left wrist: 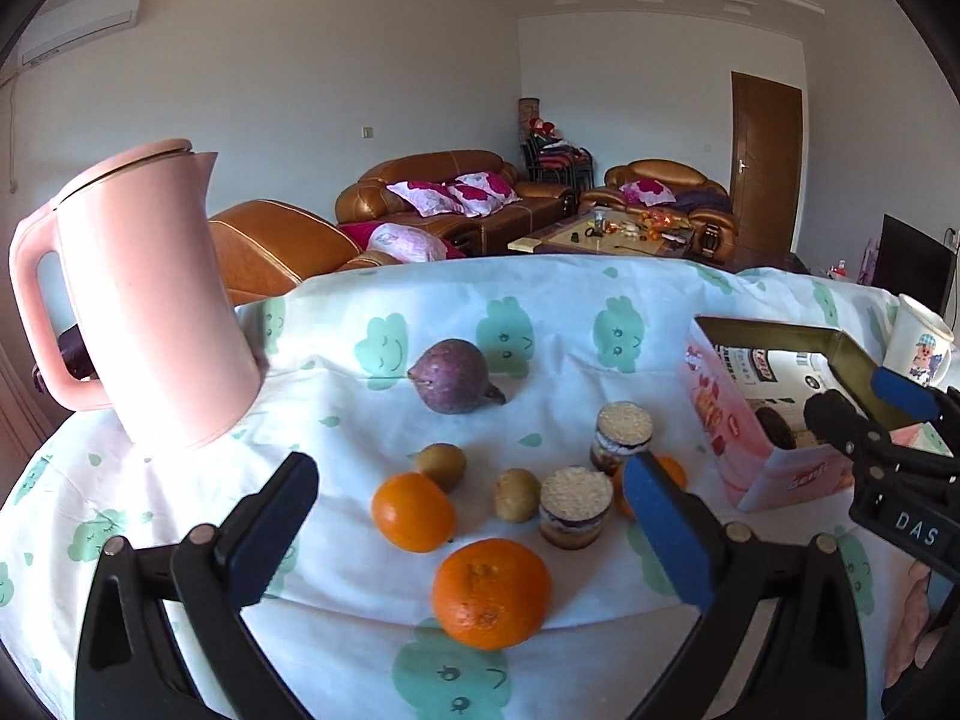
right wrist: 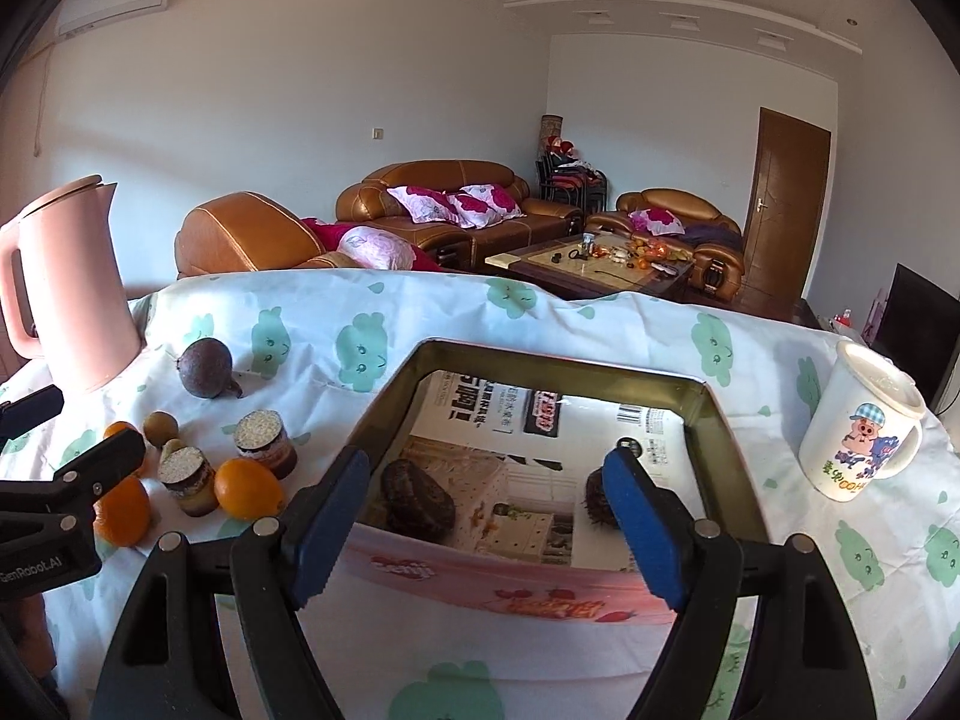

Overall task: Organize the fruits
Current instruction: 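Move the right gripper back to the large orange and grasp it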

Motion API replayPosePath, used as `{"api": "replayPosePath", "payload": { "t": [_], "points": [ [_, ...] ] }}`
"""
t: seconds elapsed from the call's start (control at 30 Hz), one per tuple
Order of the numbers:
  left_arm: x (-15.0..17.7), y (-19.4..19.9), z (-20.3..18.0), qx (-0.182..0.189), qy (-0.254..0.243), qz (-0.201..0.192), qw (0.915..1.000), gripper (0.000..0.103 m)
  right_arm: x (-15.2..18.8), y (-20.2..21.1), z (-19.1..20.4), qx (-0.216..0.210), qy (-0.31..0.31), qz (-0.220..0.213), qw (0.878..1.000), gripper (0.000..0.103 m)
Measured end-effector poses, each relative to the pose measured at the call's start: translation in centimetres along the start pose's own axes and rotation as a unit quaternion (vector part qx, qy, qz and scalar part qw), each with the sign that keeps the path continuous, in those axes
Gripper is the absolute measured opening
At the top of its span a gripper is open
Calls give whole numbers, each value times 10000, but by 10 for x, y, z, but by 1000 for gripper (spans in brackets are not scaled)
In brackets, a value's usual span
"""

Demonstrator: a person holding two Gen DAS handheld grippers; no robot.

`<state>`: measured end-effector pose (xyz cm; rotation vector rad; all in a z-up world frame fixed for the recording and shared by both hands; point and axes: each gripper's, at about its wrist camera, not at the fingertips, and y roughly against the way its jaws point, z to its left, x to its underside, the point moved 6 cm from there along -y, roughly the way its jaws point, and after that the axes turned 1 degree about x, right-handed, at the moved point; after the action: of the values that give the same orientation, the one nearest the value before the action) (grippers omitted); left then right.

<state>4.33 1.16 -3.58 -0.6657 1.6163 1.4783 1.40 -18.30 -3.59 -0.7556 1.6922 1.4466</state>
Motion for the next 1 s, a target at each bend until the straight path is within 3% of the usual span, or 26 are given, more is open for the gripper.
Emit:
{"api": "replayPosePath", "payload": {
  "t": [0.27,0.53,0.7,0.83,1.0],
  "points": [
    [-6,-7,54,-475,261,96,9985,103,6,2,47,-468,20,176,9987,81],
    [-9,-10,109,-920,698,206,9931,103,14,3,106,-1229,232,478,9910,81],
    [-7,-16,122,-1139,737,322,9902,103,19,-2,149,-1757,365,778,9807,81],
    [-5,-20,122,-1072,760,420,9904,103,24,-15,176,-1776,531,1088,9766,81],
    [-5,-22,112,-1052,498,410,9924,103,29,-22,195,-1784,783,1316,9720,63]
  ]
}}
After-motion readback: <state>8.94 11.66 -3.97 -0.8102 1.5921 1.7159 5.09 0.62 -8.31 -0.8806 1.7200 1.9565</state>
